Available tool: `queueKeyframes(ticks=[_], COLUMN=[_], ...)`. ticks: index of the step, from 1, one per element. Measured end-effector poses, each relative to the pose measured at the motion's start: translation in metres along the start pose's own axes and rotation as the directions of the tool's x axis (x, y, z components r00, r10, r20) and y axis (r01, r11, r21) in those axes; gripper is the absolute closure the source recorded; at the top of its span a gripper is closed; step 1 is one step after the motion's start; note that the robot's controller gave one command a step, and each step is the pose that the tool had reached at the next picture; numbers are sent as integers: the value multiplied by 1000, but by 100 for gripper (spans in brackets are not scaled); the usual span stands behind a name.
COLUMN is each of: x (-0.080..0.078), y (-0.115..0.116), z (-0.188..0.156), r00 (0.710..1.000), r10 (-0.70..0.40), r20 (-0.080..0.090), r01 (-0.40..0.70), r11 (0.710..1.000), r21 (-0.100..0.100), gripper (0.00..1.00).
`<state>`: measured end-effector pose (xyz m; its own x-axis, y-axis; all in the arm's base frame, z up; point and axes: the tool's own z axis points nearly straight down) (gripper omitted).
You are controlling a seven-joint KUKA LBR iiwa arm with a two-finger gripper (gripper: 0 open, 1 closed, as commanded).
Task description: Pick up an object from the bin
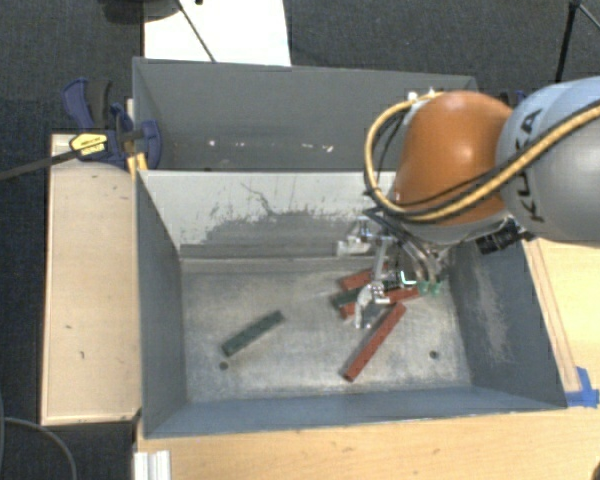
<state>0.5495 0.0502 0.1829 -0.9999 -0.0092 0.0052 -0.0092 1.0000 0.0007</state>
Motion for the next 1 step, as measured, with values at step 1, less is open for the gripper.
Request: queueKeyframes(ticks=[1], x=[-2], y=[0], z=[-4], r00=[1000], r10=[1], r20=[8], r01=[-1], r11=[1000], r21=[0], gripper=[0])
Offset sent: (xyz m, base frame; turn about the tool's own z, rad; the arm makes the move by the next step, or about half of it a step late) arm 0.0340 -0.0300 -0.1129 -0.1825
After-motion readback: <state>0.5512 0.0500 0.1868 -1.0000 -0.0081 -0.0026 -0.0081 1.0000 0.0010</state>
